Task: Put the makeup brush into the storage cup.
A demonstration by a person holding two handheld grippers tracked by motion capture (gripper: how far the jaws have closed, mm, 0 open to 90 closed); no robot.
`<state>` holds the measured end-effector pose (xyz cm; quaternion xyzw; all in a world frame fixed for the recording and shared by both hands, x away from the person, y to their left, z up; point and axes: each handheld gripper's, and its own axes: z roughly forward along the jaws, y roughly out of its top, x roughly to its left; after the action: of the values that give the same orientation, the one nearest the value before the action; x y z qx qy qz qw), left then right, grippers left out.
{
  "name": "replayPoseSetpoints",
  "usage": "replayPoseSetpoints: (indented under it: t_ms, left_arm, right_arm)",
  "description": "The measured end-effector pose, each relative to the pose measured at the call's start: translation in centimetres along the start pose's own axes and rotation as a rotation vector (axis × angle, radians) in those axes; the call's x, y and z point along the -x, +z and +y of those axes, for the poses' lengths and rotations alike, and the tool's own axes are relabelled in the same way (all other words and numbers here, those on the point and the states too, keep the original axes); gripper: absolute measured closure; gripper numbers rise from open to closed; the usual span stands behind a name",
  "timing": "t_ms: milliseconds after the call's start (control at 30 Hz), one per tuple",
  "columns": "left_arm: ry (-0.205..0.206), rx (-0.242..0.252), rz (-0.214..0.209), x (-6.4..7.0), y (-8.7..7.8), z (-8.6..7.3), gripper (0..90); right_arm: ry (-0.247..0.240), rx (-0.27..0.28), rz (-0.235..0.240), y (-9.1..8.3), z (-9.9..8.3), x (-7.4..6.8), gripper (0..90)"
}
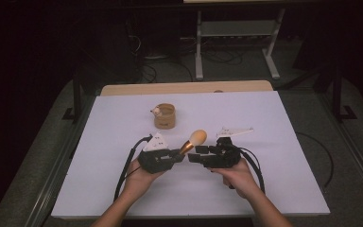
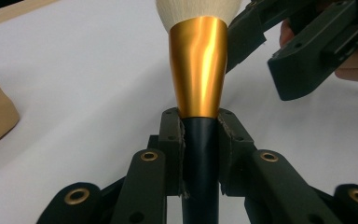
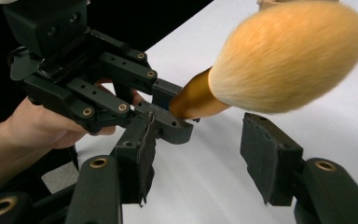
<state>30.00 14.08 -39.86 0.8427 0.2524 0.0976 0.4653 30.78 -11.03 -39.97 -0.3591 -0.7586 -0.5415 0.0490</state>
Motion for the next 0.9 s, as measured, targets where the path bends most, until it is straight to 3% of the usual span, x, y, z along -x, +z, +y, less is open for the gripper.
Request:
replayPoseSetpoints:
  t_ms: [333,900]
  left_arm:
    - [-0.002,0.015,-0.003,0.3,0.3,0.1,74.1]
    - [-0.013,0.047,-0.009,0.4,0.4,0.1,73.9]
  right_arm:
    - [0.035,0.018,0.022,0.5,0.0,0.2,47.9]
    - [0.074,0.075,0.018,1.1,0.3,0.2,53.2]
